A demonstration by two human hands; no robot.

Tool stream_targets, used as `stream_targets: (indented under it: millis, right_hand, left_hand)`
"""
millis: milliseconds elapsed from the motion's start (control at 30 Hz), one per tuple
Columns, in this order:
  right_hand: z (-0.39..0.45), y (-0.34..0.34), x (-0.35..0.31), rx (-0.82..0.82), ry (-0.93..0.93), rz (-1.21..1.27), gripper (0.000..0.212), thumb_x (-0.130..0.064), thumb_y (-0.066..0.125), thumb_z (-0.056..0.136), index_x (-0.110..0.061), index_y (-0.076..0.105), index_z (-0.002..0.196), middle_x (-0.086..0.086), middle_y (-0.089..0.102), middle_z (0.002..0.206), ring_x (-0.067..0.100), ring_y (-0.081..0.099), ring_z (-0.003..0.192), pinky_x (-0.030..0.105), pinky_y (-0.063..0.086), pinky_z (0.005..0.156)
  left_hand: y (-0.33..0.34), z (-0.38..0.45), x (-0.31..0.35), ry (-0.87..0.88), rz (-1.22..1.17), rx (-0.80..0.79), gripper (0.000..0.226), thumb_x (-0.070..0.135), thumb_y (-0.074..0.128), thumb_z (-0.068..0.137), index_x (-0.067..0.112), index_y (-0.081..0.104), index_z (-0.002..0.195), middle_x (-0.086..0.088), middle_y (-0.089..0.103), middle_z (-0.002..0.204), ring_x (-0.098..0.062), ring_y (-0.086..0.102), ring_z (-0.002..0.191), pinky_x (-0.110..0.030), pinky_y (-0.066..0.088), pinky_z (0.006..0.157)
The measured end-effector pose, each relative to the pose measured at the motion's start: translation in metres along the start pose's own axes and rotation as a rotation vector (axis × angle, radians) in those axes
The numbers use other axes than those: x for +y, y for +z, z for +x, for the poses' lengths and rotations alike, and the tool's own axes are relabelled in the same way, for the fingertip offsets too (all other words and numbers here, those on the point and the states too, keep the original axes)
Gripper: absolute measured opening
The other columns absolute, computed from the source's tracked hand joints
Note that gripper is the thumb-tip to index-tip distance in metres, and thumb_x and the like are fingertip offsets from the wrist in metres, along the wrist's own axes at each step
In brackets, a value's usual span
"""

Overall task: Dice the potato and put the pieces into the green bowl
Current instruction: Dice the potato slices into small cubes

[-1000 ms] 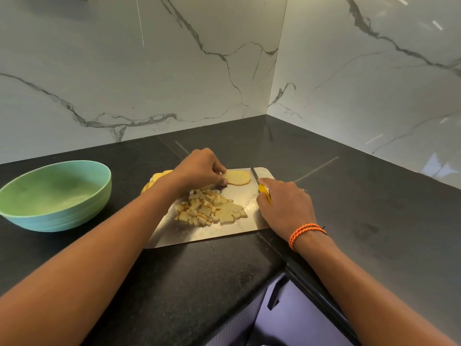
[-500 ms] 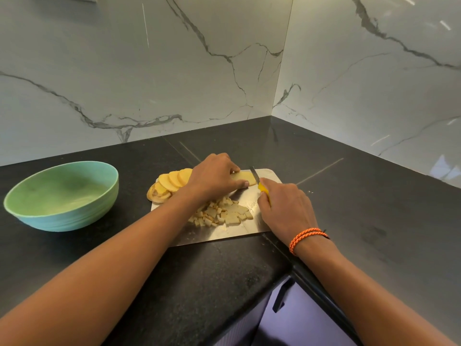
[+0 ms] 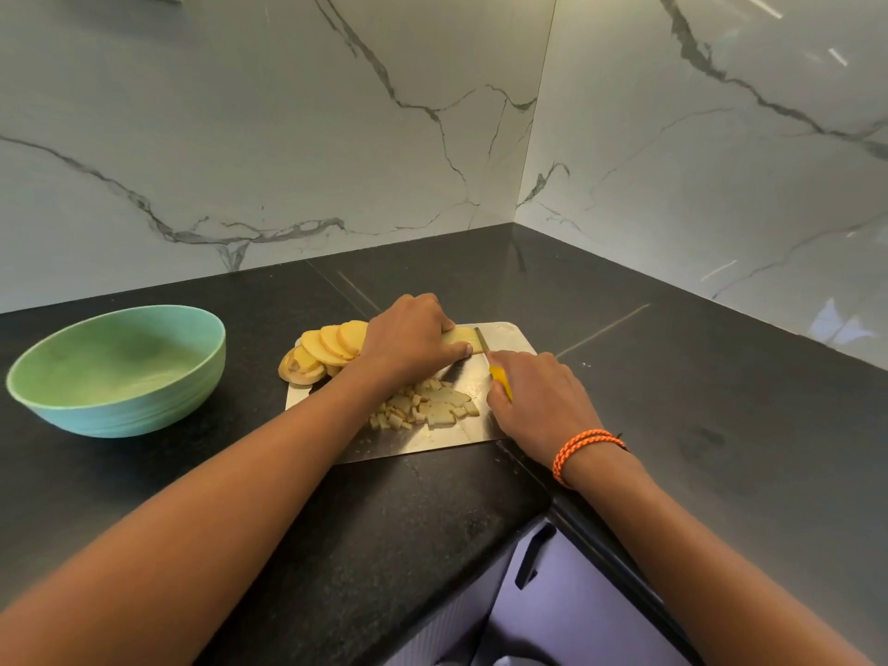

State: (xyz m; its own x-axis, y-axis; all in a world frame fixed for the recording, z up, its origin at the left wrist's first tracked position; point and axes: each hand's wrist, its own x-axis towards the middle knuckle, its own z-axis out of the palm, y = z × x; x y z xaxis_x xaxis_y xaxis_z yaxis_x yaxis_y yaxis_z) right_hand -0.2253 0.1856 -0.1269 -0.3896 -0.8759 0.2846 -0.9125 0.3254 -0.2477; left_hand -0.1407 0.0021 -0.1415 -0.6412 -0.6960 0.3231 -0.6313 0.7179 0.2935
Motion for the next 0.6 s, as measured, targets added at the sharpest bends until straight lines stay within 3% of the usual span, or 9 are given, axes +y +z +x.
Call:
stream_targets:
  millis: [233,400,600]
  right_hand:
    - [-0.033,-0.008,0.01,-0.003,-0.02,0.053,0.04,-0.033,0.049,0.102,-0.026,0.058,0.14,0.008,0.07,0.117,0.029,0.064,0.101,0.045,0.056,0.086]
    - [-0.035,-0.01,0.009,0.075,0.002,0.094,0.041,-0.033,0.048,0.102,-0.025,0.057,0.141,0.008,0.069,0.094,0.024,0.064,0.081,0.045,0.058,0.075]
    - [0.002,0.0,-0.005,0.121,0.055,0.118,0.031,-0.025,0.05,0.098,-0.016,0.065,0.123,0.013,0.07,0.096,0.032,0.061,0.083,0.042,0.054,0.073]
  left_hand:
    - [0.001,0.001,0.004,-0.036,0.036,0.03,0.05,0.064,0.069,0.091,0.022,0.079,0.117,0.01,0.063,0.111,-0.013,0.057,0.095,-0.031,0.042,0.069]
    - [-0.001,0.002,0.003,-0.018,0.039,0.002,0.054,0.066,0.069,0.091,0.024,0.077,0.123,0.01,0.065,0.118,-0.012,0.056,0.1,-0.032,0.043,0.073]
    - [-0.012,0.002,0.0,-0.022,-0.024,-0.03,0.05,0.061,0.076,0.088,0.023,0.079,0.119,0.012,0.075,0.12,-0.012,0.063,0.091,-0.028,0.041,0.063]
